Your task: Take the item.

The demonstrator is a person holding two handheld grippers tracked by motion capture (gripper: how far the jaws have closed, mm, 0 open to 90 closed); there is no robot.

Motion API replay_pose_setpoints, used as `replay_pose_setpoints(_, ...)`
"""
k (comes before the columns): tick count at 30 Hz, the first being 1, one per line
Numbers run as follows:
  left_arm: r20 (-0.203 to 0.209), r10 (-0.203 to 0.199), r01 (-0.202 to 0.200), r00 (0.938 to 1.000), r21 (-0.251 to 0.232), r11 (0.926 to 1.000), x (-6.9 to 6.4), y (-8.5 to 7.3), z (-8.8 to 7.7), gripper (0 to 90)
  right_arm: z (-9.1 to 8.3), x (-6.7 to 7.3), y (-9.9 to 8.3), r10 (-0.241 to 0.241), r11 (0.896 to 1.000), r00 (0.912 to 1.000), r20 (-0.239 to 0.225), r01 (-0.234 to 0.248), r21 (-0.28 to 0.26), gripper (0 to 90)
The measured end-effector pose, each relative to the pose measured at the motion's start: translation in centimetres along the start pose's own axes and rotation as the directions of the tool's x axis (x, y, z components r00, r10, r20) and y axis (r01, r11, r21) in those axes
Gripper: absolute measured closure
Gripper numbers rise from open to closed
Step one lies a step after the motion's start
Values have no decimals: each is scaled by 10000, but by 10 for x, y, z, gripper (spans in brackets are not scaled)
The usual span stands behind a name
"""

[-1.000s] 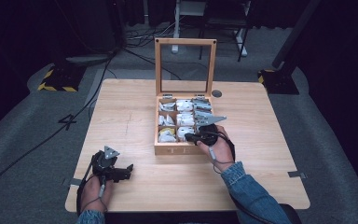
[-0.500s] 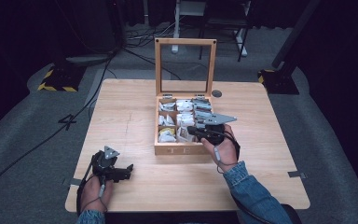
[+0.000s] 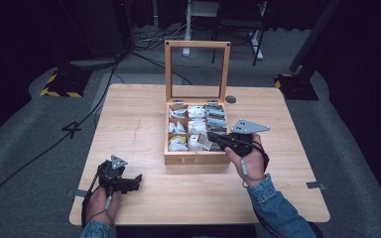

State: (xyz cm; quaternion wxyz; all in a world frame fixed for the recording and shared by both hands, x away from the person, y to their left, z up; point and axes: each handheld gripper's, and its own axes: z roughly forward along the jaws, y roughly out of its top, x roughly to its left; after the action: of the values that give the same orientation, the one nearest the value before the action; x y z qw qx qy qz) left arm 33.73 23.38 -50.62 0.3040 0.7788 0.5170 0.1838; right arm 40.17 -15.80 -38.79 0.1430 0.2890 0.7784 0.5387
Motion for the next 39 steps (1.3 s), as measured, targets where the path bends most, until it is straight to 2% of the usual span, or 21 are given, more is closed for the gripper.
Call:
replay_pose_setpoints(5,-2,5,-5,10000,7,10000,0,0,0,0,-21,-2,6,142,9994,9999,22,-141,-302,900)
replay_pose_setpoints(13,-7,1,-1,10000,-2,10000,0,0,0,0,-39,-11,12,398,9983,9989,265,-386,-446,900)
replay_pose_setpoints(19,-7,-1,1,10000,-5,10000,0,0,0,0,-48,-19,13,314,9990,9961,820,-285,-356,900)
replay_pose_setpoints(21,-13,8,-8,10000,-6,10000,0,0,0,0,-54,-29,11,564,9978,9927,1063,-524,-404,900)
replay_pose_setpoints(24,-9,4,-4,10000,-4,10000,0,0,0,0,-57,-34,10,685,9971,9901,1227,-640,-400,900)
replay_pose_setpoints(32,-5,-1,1,10000,-2,10000,0,0,0,0,-65,-57,-1,1219,9925,9747,1876,-1173,-352,900)
replay_pose_setpoints(33,-11,7,-7,10000,-4,10000,0,0,0,0,-65,-63,-4,1381,9904,9703,1987,-1340,-337,900)
replay_pose_setpoints(35,-11,6,-6,10000,-5,10000,0,0,0,0,-66,-65,-5,1399,9902,9695,2013,-1359,-336,900)
replay_pose_setpoints(37,-6,0,0,10000,-4,10000,0,0,0,0,-66,-71,-8,1559,9878,9639,2156,-1534,-284,900)
replay_pose_setpoints(39,-10,8,-8,10000,-3,10000,0,0,0,0,-66,-73,-10,1603,9870,9625,2189,-1583,-270,900)
